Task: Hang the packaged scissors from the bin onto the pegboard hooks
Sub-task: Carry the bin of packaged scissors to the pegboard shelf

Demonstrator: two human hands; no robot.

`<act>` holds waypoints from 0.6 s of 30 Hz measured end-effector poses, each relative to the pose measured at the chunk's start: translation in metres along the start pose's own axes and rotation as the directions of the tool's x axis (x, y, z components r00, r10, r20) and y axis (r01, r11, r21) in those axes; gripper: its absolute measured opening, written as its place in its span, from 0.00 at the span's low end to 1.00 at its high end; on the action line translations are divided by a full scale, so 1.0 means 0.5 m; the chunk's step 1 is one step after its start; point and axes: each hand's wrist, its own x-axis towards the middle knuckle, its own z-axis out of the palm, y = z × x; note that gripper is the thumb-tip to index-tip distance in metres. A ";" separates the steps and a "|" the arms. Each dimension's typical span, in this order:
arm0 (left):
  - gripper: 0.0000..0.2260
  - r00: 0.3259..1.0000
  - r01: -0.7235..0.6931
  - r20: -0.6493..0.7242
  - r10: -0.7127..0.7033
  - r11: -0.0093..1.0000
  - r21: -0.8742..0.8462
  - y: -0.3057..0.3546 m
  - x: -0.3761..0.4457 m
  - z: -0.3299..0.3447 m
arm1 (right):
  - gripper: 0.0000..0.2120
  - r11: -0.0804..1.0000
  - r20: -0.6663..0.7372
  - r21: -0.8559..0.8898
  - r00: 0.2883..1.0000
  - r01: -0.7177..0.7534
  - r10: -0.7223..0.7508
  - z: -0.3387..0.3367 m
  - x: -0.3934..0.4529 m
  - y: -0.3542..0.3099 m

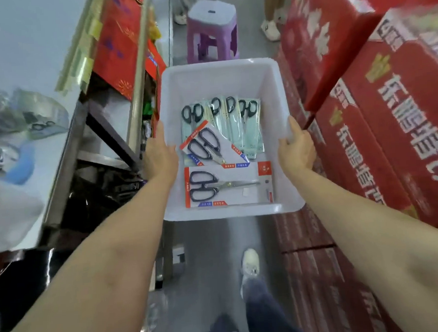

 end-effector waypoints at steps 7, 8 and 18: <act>0.27 0.998 0.051 -0.024 -0.052 0.998 -0.024 0.100 0.287 0.041 | 0.26 1.000 0.028 -0.023 0.999 0.018 -0.017 0.079 0.287 -0.137; 0.28 0.998 0.057 -0.024 -0.058 0.998 -0.029 0.111 0.332 0.046 | 0.26 1.000 0.033 -0.019 0.999 0.019 -0.019 0.094 0.329 -0.160; 0.28 0.999 0.034 -0.026 -0.034 0.999 0.008 0.219 0.809 0.106 | 0.25 1.000 0.055 0.014 0.998 -0.024 0.023 0.267 0.743 -0.372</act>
